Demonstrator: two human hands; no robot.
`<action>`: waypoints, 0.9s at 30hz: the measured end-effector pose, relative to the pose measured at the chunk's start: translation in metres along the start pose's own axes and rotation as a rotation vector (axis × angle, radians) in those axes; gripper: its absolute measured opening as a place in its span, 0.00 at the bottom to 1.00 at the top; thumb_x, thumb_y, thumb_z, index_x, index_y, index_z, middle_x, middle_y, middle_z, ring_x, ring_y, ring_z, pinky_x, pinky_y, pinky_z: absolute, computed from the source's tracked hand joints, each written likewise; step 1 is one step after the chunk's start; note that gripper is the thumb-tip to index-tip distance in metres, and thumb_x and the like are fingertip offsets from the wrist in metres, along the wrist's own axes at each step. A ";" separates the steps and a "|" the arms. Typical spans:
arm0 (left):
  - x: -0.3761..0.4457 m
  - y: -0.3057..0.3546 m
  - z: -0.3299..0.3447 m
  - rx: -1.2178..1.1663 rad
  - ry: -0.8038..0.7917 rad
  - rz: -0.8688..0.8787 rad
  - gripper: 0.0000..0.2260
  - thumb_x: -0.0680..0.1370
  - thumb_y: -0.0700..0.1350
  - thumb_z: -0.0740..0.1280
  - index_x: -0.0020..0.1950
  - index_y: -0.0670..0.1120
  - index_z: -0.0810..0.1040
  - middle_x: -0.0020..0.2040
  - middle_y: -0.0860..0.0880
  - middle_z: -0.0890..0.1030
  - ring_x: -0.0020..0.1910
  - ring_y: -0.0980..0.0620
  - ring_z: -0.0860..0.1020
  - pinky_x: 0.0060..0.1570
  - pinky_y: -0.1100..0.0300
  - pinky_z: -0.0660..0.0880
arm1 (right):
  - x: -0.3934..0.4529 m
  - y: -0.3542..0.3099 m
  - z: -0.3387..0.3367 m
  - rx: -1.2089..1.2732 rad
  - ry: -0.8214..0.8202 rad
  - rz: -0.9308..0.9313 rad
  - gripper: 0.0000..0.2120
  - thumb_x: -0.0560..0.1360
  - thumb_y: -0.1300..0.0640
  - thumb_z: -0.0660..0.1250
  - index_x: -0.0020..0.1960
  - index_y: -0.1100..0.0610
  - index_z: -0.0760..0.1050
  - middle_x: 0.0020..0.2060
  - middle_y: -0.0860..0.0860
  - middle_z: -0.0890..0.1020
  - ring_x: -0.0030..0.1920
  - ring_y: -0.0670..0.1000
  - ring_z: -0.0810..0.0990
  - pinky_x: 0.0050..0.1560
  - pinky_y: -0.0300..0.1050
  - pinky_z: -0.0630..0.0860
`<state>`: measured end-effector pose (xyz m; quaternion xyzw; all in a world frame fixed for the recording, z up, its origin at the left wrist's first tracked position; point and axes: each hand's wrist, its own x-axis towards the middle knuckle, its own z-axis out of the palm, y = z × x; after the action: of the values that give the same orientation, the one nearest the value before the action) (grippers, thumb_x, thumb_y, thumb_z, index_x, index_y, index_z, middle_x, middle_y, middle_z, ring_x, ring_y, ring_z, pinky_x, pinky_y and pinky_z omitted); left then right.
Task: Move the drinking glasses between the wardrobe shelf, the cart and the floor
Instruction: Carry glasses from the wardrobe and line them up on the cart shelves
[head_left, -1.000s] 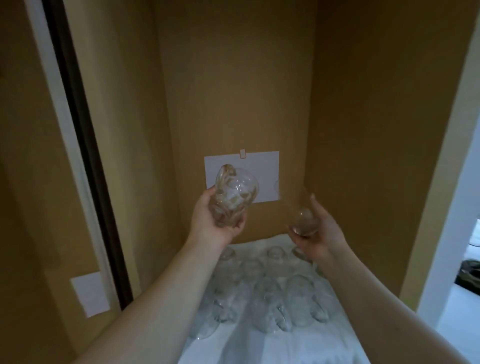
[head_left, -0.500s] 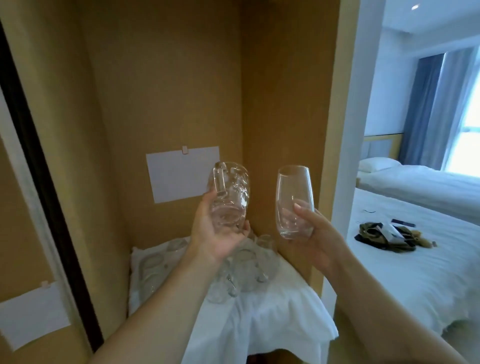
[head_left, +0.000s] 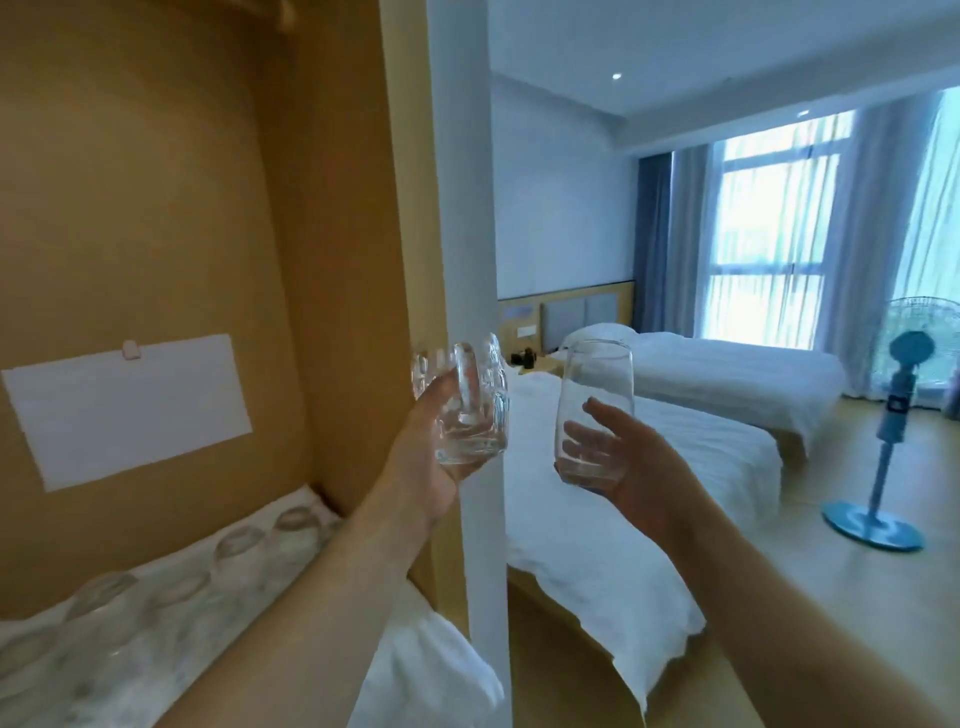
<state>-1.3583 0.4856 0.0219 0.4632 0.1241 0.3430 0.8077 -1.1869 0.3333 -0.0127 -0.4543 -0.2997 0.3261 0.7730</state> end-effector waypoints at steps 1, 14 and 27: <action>0.005 -0.009 0.013 0.019 -0.016 0.002 0.22 0.69 0.56 0.75 0.60 0.50 0.82 0.50 0.45 0.86 0.45 0.46 0.86 0.44 0.52 0.82 | -0.001 -0.005 -0.016 -0.021 0.026 -0.012 0.31 0.67 0.47 0.79 0.66 0.56 0.76 0.60 0.61 0.82 0.57 0.60 0.84 0.51 0.57 0.83; 0.078 -0.177 0.167 0.172 -0.208 -0.231 0.26 0.66 0.49 0.80 0.62 0.46 0.82 0.57 0.41 0.85 0.54 0.41 0.85 0.50 0.47 0.83 | -0.033 -0.044 -0.246 -0.093 0.361 -0.006 0.18 0.68 0.48 0.81 0.55 0.52 0.83 0.59 0.60 0.83 0.58 0.61 0.83 0.61 0.66 0.78; 0.099 -0.314 0.268 0.342 -0.518 -0.371 0.29 0.64 0.45 0.81 0.64 0.48 0.80 0.58 0.45 0.85 0.57 0.42 0.84 0.61 0.43 0.79 | -0.092 -0.058 -0.386 -0.015 0.641 0.020 0.36 0.54 0.47 0.86 0.58 0.58 0.79 0.49 0.59 0.85 0.48 0.60 0.86 0.45 0.59 0.82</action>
<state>-1.0085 0.2689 -0.0832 0.6328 0.0531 0.0361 0.7716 -0.9365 0.0446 -0.1337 -0.5426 -0.0389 0.1717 0.8214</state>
